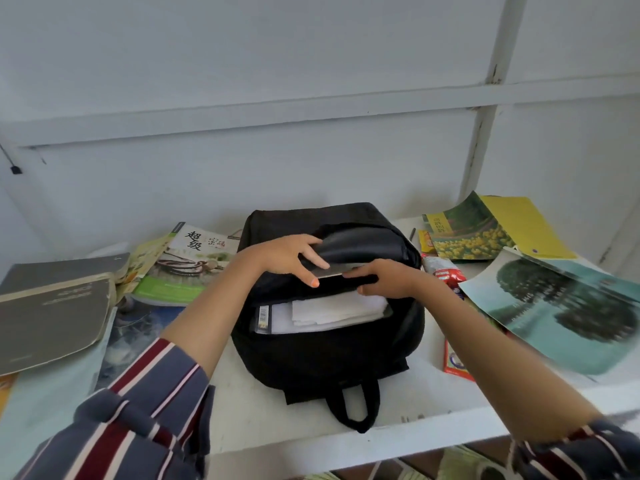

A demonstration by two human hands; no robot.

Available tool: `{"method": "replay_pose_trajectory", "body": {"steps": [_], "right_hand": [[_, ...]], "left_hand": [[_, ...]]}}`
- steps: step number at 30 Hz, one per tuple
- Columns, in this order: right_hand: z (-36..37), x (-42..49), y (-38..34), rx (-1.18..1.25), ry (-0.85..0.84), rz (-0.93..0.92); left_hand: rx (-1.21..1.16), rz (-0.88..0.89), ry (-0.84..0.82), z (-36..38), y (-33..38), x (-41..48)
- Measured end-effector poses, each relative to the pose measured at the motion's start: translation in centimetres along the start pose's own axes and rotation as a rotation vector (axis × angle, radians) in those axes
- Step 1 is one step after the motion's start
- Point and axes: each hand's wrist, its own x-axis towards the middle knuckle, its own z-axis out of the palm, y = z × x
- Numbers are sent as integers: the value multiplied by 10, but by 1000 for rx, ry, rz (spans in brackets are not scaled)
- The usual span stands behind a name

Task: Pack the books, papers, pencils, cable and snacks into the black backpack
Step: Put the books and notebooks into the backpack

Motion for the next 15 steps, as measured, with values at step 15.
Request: {"method": "replay_pose_trajectory", "body": {"steps": [15], "right_hand": [[-18, -154, 25, 293, 314, 139]], "left_hand": [[-69, 210, 473, 42, 95, 13]]}}
